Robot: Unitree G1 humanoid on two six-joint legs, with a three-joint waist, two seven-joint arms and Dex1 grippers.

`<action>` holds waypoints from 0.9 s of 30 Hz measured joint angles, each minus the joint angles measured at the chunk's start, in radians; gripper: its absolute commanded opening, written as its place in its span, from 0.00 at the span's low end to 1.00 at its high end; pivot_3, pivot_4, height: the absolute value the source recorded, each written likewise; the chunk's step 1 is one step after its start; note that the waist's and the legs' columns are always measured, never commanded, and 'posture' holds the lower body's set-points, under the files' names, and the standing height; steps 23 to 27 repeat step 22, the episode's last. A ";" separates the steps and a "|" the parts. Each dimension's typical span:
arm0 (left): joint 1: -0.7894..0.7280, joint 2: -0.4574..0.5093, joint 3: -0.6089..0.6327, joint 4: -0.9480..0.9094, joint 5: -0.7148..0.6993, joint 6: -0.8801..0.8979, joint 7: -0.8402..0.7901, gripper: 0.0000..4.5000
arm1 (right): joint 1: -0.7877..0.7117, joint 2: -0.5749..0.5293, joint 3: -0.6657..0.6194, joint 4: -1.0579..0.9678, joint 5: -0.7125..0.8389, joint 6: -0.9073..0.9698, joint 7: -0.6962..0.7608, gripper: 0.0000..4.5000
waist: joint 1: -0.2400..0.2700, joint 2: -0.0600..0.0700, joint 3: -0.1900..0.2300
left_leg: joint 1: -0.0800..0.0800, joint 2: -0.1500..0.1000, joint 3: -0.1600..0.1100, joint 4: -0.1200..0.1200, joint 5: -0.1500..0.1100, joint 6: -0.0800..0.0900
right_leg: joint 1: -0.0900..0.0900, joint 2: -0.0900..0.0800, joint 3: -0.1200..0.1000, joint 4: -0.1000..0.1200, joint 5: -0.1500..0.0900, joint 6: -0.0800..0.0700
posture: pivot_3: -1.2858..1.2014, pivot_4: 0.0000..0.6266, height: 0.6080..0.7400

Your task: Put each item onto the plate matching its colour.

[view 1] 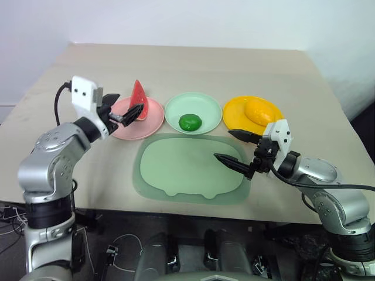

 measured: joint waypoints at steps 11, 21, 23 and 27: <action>0.275 0.022 -0.029 0.139 0.070 -0.473 -0.284 0.99 | 0.009 0.015 0.001 0.004 -0.027 -0.045 -0.016 1.00 | 0.000 0.000 0.000 | -0.001 0.000 0.000 -0.001 -0.001 0.000 | -0.001 0.000 0.000 -0.003 -0.002 -0.005 | 0.52 0.24 0.67; 0.266 0.025 -0.030 0.218 0.044 -0.595 -0.358 0.99 | -0.001 0.015 0.017 0.000 -0.032 -0.031 -0.033 1.00 | -0.002 0.000 0.000 | -0.001 0.000 0.000 -0.001 -0.001 0.002 | -0.001 0.000 0.000 -0.004 -0.001 -0.004 | 0.52 0.24 0.67; 0.263 0.025 -0.034 0.217 0.044 -0.596 -0.360 0.99 | -0.001 0.015 0.017 -0.002 -0.032 -0.027 -0.037 1.00 | -0.002 0.000 0.000 | -0.001 0.000 0.000 -0.001 -0.001 0.002 | -0.001 0.000 0.000 -0.004 -0.001 -0.004 | 0.52 0.24 0.67; 0.263 0.025 -0.034 0.217 0.044 -0.596 -0.360 0.99 | -0.001 0.015 0.017 -0.002 -0.032 -0.027 -0.037 1.00 | -0.002 0.000 0.000 | -0.001 0.000 0.000 -0.001 -0.001 0.002 | -0.001 0.000 0.000 -0.004 -0.001 -0.004 | 0.52 0.24 0.67</action>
